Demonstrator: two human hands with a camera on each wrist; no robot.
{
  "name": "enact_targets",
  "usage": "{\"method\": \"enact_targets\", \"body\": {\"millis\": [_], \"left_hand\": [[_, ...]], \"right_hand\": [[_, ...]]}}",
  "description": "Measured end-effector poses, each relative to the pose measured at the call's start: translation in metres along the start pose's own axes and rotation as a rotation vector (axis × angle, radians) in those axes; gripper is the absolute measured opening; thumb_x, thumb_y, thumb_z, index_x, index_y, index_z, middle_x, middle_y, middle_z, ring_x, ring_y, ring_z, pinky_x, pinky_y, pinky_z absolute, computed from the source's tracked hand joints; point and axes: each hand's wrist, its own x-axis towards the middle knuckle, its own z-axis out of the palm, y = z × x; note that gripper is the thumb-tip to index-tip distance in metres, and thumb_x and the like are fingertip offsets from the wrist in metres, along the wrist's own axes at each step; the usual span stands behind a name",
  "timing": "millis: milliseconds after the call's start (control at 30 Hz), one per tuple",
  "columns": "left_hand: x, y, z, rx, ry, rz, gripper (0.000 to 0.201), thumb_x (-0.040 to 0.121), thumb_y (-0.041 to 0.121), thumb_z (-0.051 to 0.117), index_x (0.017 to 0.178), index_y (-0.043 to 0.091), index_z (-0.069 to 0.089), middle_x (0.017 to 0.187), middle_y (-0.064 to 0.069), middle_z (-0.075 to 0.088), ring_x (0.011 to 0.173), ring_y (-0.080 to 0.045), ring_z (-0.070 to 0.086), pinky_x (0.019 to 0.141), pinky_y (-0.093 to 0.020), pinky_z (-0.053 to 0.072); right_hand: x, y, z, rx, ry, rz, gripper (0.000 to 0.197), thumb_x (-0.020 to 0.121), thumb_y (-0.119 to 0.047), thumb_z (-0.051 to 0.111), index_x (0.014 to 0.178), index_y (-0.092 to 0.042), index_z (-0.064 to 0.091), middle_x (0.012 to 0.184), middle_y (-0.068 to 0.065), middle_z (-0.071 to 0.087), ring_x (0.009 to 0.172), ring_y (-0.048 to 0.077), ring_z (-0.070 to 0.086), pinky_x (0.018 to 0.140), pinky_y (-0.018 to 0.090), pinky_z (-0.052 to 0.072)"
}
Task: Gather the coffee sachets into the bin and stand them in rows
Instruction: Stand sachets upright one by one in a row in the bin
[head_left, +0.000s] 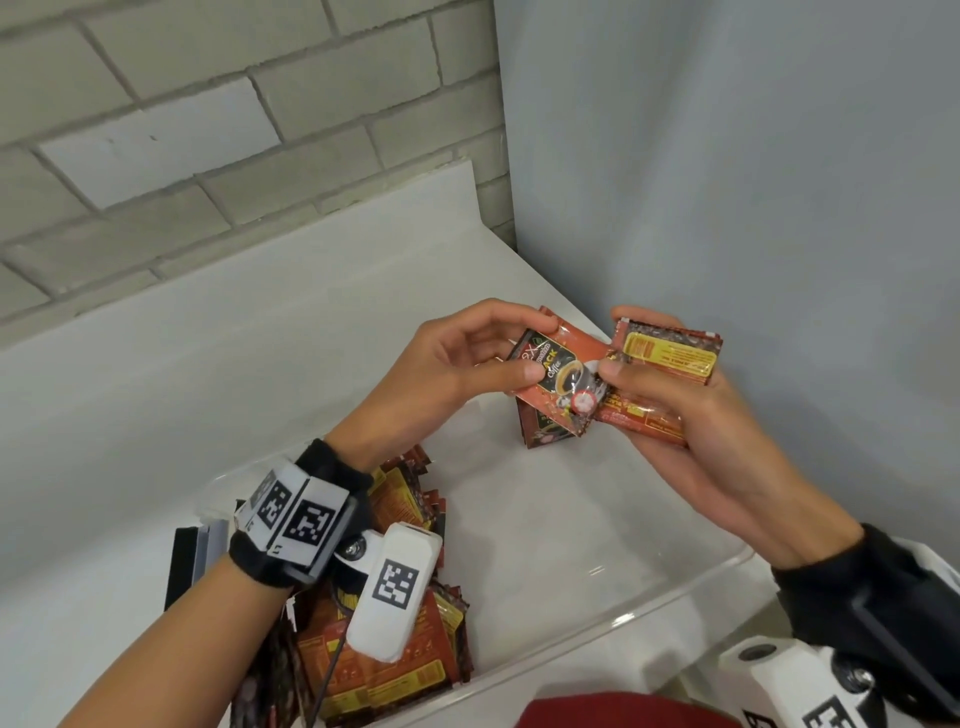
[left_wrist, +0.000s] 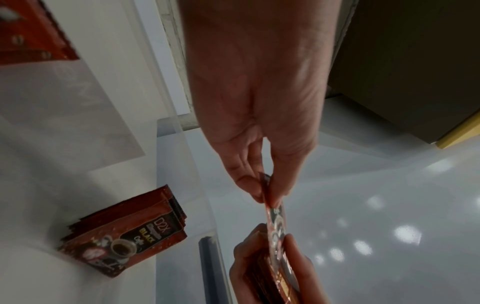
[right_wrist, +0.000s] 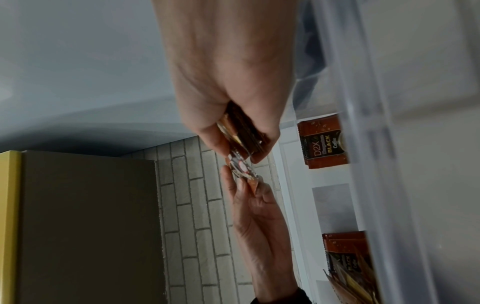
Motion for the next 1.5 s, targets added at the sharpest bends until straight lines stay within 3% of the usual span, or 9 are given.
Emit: {"method": "enact_targets", "body": {"millis": [300,467,600,667,800,933,1133,1267,1500], "left_hand": [[-0.002,0.016,-0.008,0.157,-0.055,-0.041,0.032,0.081,0.006,0.067,0.112,0.010,0.067,0.110,-0.005,0.070,0.108,-0.024,0.065,0.090,-0.035,0.055],[0.004,0.021,-0.019,0.608,-0.172,0.035,0.033,0.083,0.014,0.069,0.116,0.017,0.070,0.100,-0.008,0.063,0.097,-0.021,0.063,0.086,-0.034,0.054],[0.018,-0.001,-0.012,0.972,-0.340,0.128,0.033,0.085,0.008,0.071,0.116,0.021,0.071,0.092,0.005,0.054,0.080,-0.001,0.054,0.076,-0.010,0.042],[0.025,-0.010,-0.005,1.064,-0.371,0.111,0.035,0.085,0.006,0.070,0.117,0.022,0.070,0.088,0.009,0.046,0.077,0.004,0.047,0.073,-0.007,0.035],[0.034,-0.018,0.008,1.214,-0.394,0.091,0.038,0.087,0.006,0.067,0.121,0.022,0.067,0.092,0.004,0.041,0.080,-0.013,0.042,0.074,-0.025,0.040],[0.033,-0.021,0.018,1.332,-0.415,0.138,0.035,0.087,0.006,0.065,0.119,0.020,0.067,0.093,0.001,0.038,0.083,-0.025,0.052,0.071,-0.046,0.048],[0.030,-0.026,0.022,1.388,-0.396,0.269,0.026,0.072,-0.010,0.070,0.091,0.008,0.067,0.083,-0.013,0.051,0.063,-0.023,0.043,0.044,-0.036,0.044],[0.030,-0.029,0.026,1.438,-0.392,0.241,0.028,0.080,-0.005,0.065,0.104,0.008,0.066,0.098,-0.014,0.054,0.077,-0.027,0.053,0.051,-0.040,0.049],[0.030,-0.030,0.026,1.337,-0.365,0.182,0.042,0.087,0.001,0.061,0.128,0.006,0.055,0.118,-0.011,0.050,0.092,-0.023,0.053,0.065,-0.043,0.051]], "right_hand": [[0.000,0.001,0.001,0.021,0.024,-0.031,0.043,0.072,-0.004,0.066,0.112,-0.021,0.059,0.087,0.000,0.067,0.089,0.019,0.069,0.073,0.025,0.055],[0.003,-0.002,-0.003,0.136,0.177,-0.110,0.043,0.072,-0.010,0.069,0.113,-0.020,0.059,0.079,-0.001,0.063,0.071,0.014,0.064,0.090,0.036,0.049],[0.002,-0.002,-0.003,0.105,0.181,-0.096,0.042,0.073,-0.012,0.070,0.114,-0.020,0.060,0.081,0.000,0.064,0.073,0.015,0.066,0.093,0.039,0.050],[0.002,-0.001,-0.003,0.103,0.185,-0.090,0.042,0.073,-0.012,0.070,0.114,-0.020,0.061,0.080,-0.001,0.064,0.073,0.015,0.066,0.093,0.038,0.052],[0.001,-0.002,-0.004,0.112,0.175,-0.084,0.042,0.075,-0.012,0.069,0.116,-0.019,0.060,0.083,0.001,0.063,0.074,0.017,0.066,0.089,0.037,0.053],[0.002,-0.002,-0.003,0.148,0.158,-0.080,0.041,0.076,-0.018,0.068,0.115,-0.016,0.057,0.083,0.006,0.061,0.073,0.018,0.063,0.080,0.034,0.055],[0.000,-0.006,0.003,0.099,0.172,-0.032,0.046,0.070,-0.048,0.065,0.109,-0.027,0.052,0.090,0.011,0.062,0.084,0.022,0.066,0.069,0.042,0.056],[-0.002,-0.009,0.007,0.073,0.159,0.009,0.060,0.056,-0.055,0.064,0.105,-0.023,0.056,0.094,0.014,0.064,0.084,0.020,0.069,0.064,0.037,0.058],[-0.003,-0.009,0.006,0.220,0.118,0.057,0.042,0.078,-0.032,0.061,0.115,-0.014,0.057,0.100,0.019,0.063,0.094,0.029,0.066,0.074,0.049,0.057]]}}
